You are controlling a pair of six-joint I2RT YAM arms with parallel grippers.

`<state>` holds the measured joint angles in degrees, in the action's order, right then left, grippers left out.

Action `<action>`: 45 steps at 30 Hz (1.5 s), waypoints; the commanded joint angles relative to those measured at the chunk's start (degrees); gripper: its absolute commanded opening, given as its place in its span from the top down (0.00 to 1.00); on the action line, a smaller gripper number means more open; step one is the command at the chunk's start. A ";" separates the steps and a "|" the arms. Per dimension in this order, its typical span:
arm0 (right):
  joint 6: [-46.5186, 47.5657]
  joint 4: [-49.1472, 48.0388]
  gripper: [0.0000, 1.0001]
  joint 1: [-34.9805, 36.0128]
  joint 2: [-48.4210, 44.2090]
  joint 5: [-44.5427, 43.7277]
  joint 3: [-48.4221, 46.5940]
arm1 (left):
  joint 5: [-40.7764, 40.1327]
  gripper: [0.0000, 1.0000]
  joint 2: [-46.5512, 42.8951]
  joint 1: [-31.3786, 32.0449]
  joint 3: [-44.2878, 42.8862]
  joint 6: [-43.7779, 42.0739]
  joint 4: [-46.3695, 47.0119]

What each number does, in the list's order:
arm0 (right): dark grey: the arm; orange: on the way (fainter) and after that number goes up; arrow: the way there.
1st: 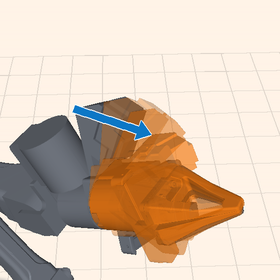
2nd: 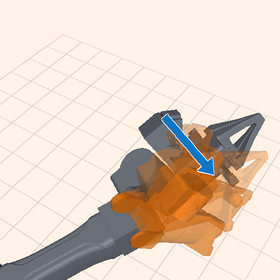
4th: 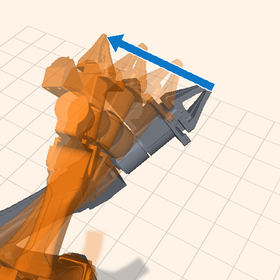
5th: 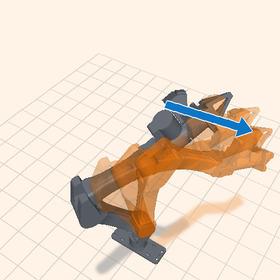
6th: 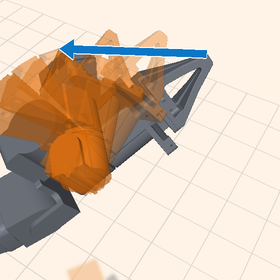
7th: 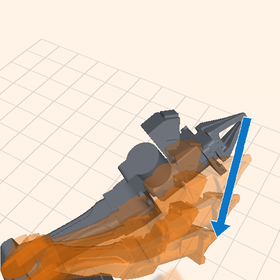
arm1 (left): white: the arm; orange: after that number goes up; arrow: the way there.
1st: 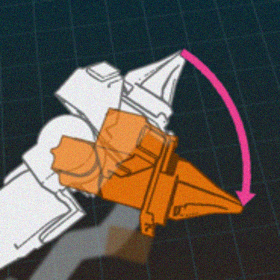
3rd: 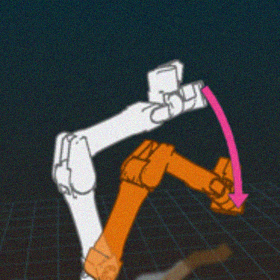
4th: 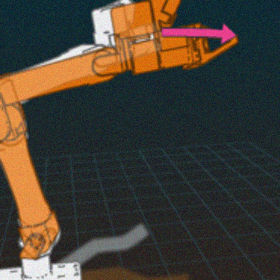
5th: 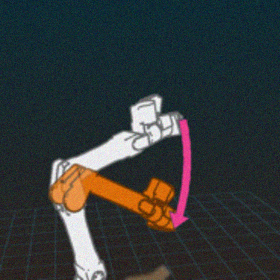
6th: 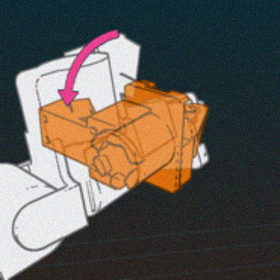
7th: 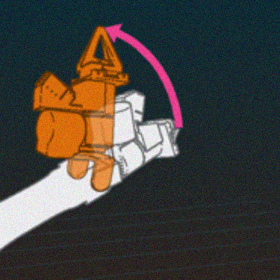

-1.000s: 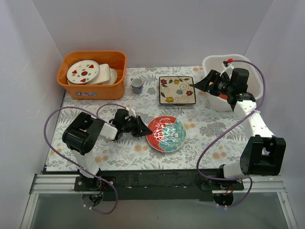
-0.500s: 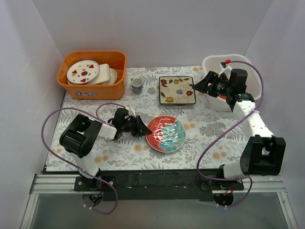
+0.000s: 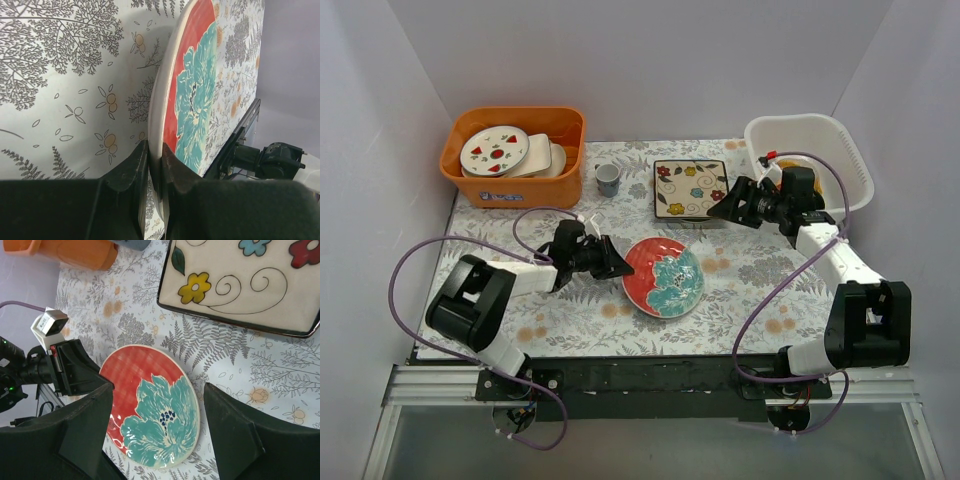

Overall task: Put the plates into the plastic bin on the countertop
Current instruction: Pick up the plate at the center of the board.

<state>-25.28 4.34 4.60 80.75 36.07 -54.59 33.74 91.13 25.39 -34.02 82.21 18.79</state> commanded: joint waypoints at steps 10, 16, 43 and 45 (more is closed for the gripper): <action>0.93 -3.72 0.20 3.57 -0.33 3.04 3.96 | 2.47 1.00 -13.08 -2.80 -3.16 2.42 1.60; 0.58 -5.39 0.19 5.68 0.20 2.51 5.10 | 2.30 1.00 -16.86 -3.68 -3.51 2.42 0.29; -0.47 -8.11 0.21 10.95 5.29 2.95 5.54 | 4.14 1.00 -22.93 -4.03 -4.74 5.85 1.60; -1.00 -8.91 0.22 11.39 5.73 3.39 5.72 | 4.23 1.00 -23.37 -4.12 -4.74 6.20 2.13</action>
<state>-25.52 -0.69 15.16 85.69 37.78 -49.69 32.73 73.17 21.54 -34.57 84.90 12.05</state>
